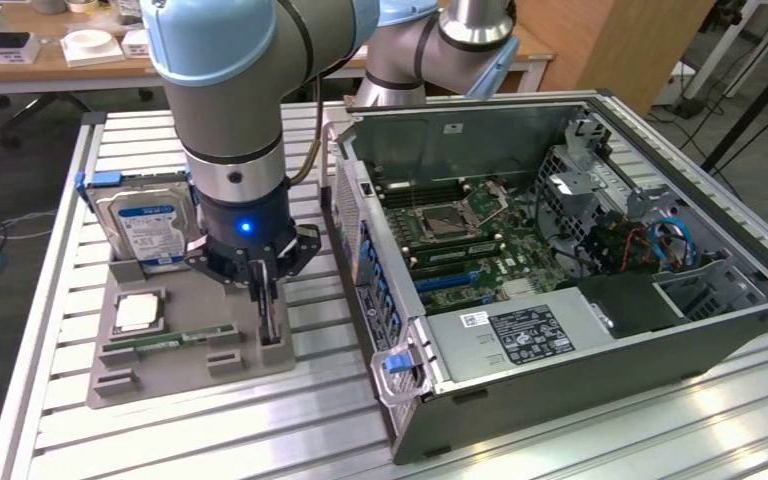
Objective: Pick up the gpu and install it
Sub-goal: 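Pick up the gpu and move the gpu toward the slot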
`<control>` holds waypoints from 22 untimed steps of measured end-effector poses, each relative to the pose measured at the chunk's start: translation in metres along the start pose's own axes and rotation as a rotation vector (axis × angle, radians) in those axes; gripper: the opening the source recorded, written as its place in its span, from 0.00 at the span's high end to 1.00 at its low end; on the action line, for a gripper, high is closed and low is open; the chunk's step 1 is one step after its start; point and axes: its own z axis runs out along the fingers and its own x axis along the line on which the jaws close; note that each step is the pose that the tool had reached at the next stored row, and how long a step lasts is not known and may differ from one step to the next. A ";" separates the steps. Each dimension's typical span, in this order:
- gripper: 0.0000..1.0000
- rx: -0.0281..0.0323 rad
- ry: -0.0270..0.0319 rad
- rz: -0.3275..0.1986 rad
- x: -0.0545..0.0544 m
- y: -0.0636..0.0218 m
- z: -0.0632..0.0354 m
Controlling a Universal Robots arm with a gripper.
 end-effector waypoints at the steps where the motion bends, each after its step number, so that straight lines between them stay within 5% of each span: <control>1: 0.74 -0.0002 -0.0002 0.000 0.000 0.0000 -0.0001; 22: 0.74 0.0000 0.0001 0.000 0.000 0.0010 -0.0182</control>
